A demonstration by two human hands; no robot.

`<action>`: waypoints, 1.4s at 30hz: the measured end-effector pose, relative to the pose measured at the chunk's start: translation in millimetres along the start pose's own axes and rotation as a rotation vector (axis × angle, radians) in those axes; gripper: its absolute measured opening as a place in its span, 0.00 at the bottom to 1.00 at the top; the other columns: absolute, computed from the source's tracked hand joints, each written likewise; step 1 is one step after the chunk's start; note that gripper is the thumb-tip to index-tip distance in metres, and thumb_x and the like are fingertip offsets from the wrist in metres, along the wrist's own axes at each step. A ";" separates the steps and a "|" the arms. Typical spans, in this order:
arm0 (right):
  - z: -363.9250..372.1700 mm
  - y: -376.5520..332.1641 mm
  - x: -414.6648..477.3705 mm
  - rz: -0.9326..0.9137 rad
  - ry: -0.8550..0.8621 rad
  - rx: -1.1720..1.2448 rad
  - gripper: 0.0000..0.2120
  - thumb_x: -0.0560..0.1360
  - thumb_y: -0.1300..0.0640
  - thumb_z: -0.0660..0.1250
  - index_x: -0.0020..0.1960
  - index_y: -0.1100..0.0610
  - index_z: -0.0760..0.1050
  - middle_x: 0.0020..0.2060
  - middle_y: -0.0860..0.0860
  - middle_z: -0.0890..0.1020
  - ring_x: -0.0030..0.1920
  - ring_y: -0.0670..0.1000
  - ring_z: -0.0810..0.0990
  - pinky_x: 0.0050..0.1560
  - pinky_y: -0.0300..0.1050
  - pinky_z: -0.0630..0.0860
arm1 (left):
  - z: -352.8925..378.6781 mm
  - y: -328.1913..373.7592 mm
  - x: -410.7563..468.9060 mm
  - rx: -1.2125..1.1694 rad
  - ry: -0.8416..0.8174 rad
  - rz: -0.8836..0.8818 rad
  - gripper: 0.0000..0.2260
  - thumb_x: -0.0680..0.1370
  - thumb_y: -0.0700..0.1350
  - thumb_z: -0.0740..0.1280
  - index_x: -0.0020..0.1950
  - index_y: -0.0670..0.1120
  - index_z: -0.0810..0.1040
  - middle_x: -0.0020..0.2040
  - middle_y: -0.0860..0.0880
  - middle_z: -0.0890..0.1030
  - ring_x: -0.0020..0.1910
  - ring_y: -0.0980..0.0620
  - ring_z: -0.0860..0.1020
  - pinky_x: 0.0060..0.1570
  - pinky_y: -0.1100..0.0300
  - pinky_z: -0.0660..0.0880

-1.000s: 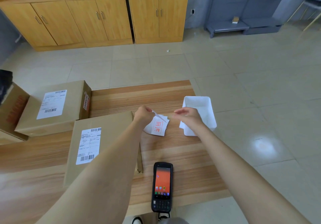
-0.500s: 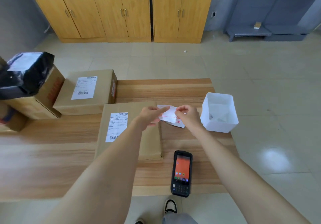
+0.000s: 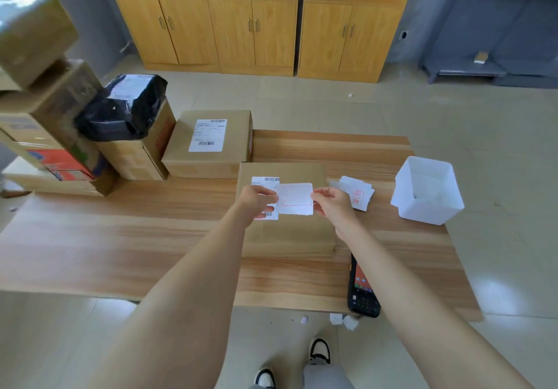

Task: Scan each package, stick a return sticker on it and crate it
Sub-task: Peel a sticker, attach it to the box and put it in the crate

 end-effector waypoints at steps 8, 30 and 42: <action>10.3 22.8 -19.9 0.028 0.085 -0.005 0.03 0.75 0.62 0.67 0.47 0.59 0.77 0.38 0.50 0.80 0.35 0.45 0.78 0.38 0.33 0.76 | -2.7 -36.3 -7.7 -0.019 -0.052 -0.056 0.05 0.77 0.39 0.67 0.51 0.43 0.75 0.40 0.51 0.77 0.33 0.54 0.76 0.37 0.62 0.72; 2.9 50.8 5.9 0.038 0.103 -0.154 0.04 0.74 0.60 0.67 0.47 0.59 0.79 0.41 0.53 0.82 0.41 0.51 0.79 0.45 0.42 0.74 | 19.5 -52.4 17.5 -0.010 -0.059 -0.051 0.07 0.77 0.38 0.65 0.39 0.44 0.75 0.36 0.50 0.76 0.33 0.56 0.75 0.36 0.64 0.74; 4.5 49.2 16.1 -0.012 0.088 -0.311 0.04 0.73 0.60 0.68 0.46 0.59 0.80 0.35 0.49 0.80 0.36 0.47 0.76 0.37 0.39 0.71 | 14.6 -57.5 27.8 0.054 0.002 -0.067 0.05 0.75 0.38 0.69 0.39 0.44 0.77 0.35 0.49 0.77 0.32 0.53 0.76 0.34 0.62 0.74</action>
Point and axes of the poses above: each hand's wrist, its own x-axis towards the middle knuckle, its own z-axis out of the palm, y = z × x, the point moved 10 cm from there along x, towards the middle knuckle
